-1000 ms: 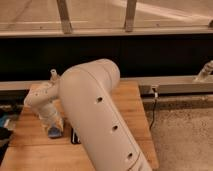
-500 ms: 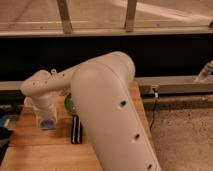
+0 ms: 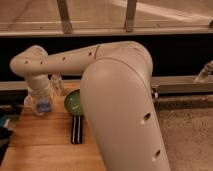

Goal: Place the white sponge in the ceramic bowl

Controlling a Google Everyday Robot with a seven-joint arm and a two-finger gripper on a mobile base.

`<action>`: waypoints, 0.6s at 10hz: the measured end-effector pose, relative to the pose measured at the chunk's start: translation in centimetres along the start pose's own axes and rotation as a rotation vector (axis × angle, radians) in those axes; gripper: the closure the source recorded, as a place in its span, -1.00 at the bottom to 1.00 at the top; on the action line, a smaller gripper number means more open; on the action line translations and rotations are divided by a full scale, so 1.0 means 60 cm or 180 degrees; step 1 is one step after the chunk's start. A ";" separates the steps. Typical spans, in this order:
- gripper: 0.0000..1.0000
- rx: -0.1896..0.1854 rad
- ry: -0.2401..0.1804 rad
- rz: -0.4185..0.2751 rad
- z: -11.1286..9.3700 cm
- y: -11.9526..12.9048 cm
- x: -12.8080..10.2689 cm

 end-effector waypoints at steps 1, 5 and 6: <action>1.00 -0.0005 -0.0010 0.0037 -0.011 -0.025 -0.022; 1.00 -0.0093 0.0001 0.0248 -0.009 -0.095 -0.067; 1.00 -0.0101 0.0001 0.0242 -0.009 -0.092 -0.067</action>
